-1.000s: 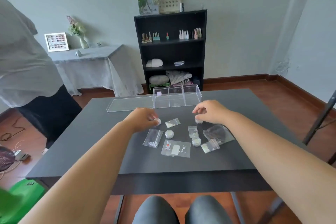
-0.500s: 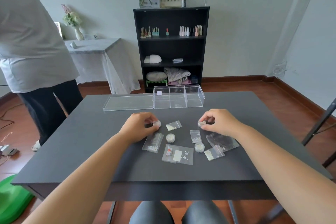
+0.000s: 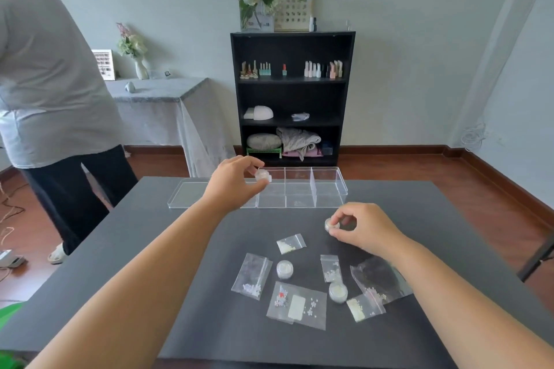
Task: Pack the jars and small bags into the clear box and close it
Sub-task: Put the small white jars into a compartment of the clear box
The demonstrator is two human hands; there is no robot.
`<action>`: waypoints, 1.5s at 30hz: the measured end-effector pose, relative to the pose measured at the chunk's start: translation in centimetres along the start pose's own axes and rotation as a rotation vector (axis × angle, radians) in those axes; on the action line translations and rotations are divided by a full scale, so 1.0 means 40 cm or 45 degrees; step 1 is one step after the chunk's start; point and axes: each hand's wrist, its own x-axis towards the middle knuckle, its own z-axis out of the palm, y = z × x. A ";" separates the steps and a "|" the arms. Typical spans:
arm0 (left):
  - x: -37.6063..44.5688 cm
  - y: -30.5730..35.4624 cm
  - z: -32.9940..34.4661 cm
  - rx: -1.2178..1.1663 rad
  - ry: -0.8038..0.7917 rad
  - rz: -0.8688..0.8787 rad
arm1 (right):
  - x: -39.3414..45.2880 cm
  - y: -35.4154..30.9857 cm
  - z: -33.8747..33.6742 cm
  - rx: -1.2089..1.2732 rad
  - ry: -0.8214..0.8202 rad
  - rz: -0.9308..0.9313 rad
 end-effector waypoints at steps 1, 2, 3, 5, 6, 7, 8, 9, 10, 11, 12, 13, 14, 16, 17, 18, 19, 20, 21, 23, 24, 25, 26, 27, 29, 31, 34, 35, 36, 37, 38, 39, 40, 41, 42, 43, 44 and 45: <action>0.026 0.001 0.003 0.031 -0.017 -0.015 | 0.014 -0.008 0.000 0.011 0.019 -0.035; 0.051 0.001 0.008 0.067 -0.034 -0.023 | 0.030 -0.017 -0.001 0.020 0.034 -0.072; 0.074 -0.001 0.014 0.119 -0.058 -0.022 | 0.047 -0.025 -0.001 0.029 0.047 -0.109; 0.115 -0.010 0.031 0.282 -0.133 0.000 | 0.080 -0.043 -0.004 0.048 0.069 -0.177; 0.131 -0.015 0.041 0.376 -0.174 0.020 | 0.096 -0.051 -0.004 0.056 0.080 -0.206; 0.144 -0.021 0.051 0.465 -0.219 0.041 | 0.111 -0.058 -0.004 0.059 0.092 -0.232; 0.156 -0.026 0.061 0.548 -0.268 0.057 | 0.126 -0.064 -0.002 0.057 0.101 -0.257; 0.166 -0.031 0.070 0.631 -0.322 0.071 | 0.139 -0.069 0.000 0.057 0.109 -0.278; 0.176 -0.034 0.077 0.715 -0.375 0.087 | 0.152 -0.072 0.002 0.058 0.114 -0.294; 0.186 -0.035 0.084 0.792 -0.423 0.104 | 0.164 -0.074 0.005 0.059 0.115 -0.304; 0.195 -0.035 0.090 0.854 -0.461 0.121 | 0.175 -0.074 0.008 0.061 0.116 -0.310; 0.203 -0.034 0.096 0.902 -0.487 0.139 | 0.185 -0.074 0.012 0.062 0.117 -0.314; 0.209 -0.033 0.103 0.942 -0.506 0.159 | 0.194 -0.074 0.017 0.060 0.120 -0.315; 0.218 -0.032 0.117 0.994 -0.547 0.181 | 0.208 -0.074 0.027 0.052 0.128 -0.310; 0.221 -0.033 0.124 1.003 -0.575 0.175 | 0.214 -0.074 0.033 0.050 0.134 -0.302; 0.223 -0.033 0.129 1.005 -0.603 0.158 | 0.220 -0.075 0.038 0.050 0.141 -0.292; 0.224 -0.033 0.133 1.005 -0.625 0.136 | 0.225 -0.076 0.043 0.052 0.147 -0.282; 0.226 -0.033 0.136 1.005 -0.640 0.115 | 0.229 -0.077 0.048 0.053 0.151 -0.274; 0.227 -0.032 0.137 1.008 -0.651 0.099 | 0.232 -0.079 0.052 0.052 0.152 -0.266; 0.228 -0.027 0.138 1.038 -0.667 0.089 | 0.236 -0.084 0.059 0.054 0.144 -0.255; 0.228 -0.024 0.138 1.073 -0.671 0.099 | 0.239 -0.087 0.061 0.059 0.136 -0.252; 0.228 -0.020 0.139 1.117 -0.668 0.117 | 0.241 -0.091 0.063 0.061 0.133 -0.255; 0.228 -0.015 0.139 1.156 -0.656 0.133 | 0.245 -0.095 0.064 0.061 0.137 -0.265; 0.229 -0.010 0.139 1.183 -0.633 0.145 | 0.251 -0.100 0.065 0.063 0.151 -0.278; 0.227 -0.001 0.131 1.190 -0.562 0.144 | 0.268 -0.112 0.065 0.055 0.182 -0.286; 0.217 0.001 0.115 1.098 -0.450 0.107 | 0.292 -0.125 0.068 0.026 0.168 -0.263; 0.170 -0.012 0.092 0.711 -0.216 -0.055 | 0.338 -0.147 0.075 -0.035 -0.006 -0.199; 0.148 -0.020 0.089 0.590 -0.148 -0.111 | 0.352 -0.156 0.077 -0.066 -0.082 -0.182; 0.125 -0.029 0.090 0.504 -0.101 -0.150 | 0.367 -0.165 0.080 -0.105 -0.152 -0.167; 0.103 -0.037 0.096 0.443 -0.076 -0.172 | 0.380 -0.173 0.082 -0.156 -0.210 -0.156; 0.083 -0.046 0.104 0.394 -0.065 -0.182 | 0.392 -0.180 0.084 -0.216 -0.251 -0.148; 0.066 -0.054 0.113 0.356 -0.057 -0.184 | 0.402 -0.186 0.088 -0.273 -0.280 -0.137; 0.052 -0.063 0.123 0.334 -0.046 -0.180 | 0.410 -0.192 0.091 -0.318 -0.301 -0.118; 0.041 -0.071 0.131 0.321 -0.026 -0.174 | 0.416 -0.198 0.096 -0.356 -0.319 -0.097; 0.033 -0.082 0.139 0.309 -0.003 -0.163 | 0.423 -0.204 0.104 -0.395 -0.331 -0.076; 0.027 -0.090 0.146 0.294 0.024 -0.154 | 0.428 -0.209 0.112 -0.444 -0.341 -0.074; 0.020 -0.092 0.153 0.277 0.053 -0.152 | 0.431 -0.213 0.117 -0.505 -0.346 -0.096; 0.015 -0.093 0.158 0.258 0.073 -0.155 | 0.433 -0.217 0.120 -0.569 -0.343 -0.126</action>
